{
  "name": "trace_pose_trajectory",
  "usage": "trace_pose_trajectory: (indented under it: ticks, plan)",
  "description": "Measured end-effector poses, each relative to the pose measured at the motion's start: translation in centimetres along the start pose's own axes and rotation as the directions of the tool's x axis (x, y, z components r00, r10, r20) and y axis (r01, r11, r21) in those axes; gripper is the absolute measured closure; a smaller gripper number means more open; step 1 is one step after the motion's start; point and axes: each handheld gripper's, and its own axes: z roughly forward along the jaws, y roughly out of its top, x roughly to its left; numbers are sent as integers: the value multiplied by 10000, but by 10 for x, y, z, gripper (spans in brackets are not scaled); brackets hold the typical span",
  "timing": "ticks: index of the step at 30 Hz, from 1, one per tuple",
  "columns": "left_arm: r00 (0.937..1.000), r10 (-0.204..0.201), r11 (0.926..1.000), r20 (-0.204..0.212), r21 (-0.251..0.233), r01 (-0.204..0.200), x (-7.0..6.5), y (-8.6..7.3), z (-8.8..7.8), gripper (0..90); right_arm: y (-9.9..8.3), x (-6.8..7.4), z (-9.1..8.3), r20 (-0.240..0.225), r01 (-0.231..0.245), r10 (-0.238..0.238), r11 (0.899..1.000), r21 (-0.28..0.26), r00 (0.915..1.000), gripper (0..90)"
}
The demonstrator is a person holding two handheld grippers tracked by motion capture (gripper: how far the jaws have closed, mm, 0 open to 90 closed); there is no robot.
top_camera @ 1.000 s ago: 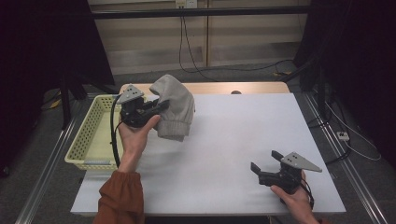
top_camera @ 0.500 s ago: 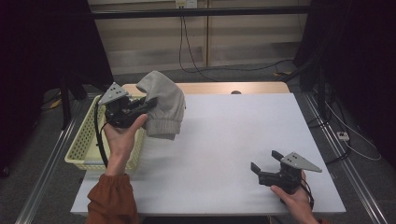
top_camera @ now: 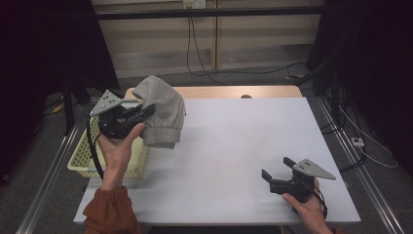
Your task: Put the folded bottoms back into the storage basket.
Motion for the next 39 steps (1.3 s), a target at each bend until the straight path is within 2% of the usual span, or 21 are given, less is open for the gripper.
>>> trace_pose_trajectory:
  ticks: [4,10,18,27,39]
  plan:
    - [9999,103,9999,-134,-45,-104,0,3,-8,766,0,0,0,-9,17,-17,10000,4,10000,39]
    - [9997,-36,9997,-223,-245,31,3,-1,-17,766,0,0,0,-21,15,-15,10000,8,10000,39]
    - [9993,43,9995,-380,-314,-55,5,-1,-29,766,0,1,0,-100,66,-66,10000,-16,9999,39]
    - [9976,-104,9982,-679,-600,64,15,-1,-44,766,1,2,-1,-127,45,-46,10000,-50,9999,38]
    - [9968,-238,9964,-769,-829,174,22,0,-60,767,1,2,-2,-136,76,-77,10000,-58,9999,38]
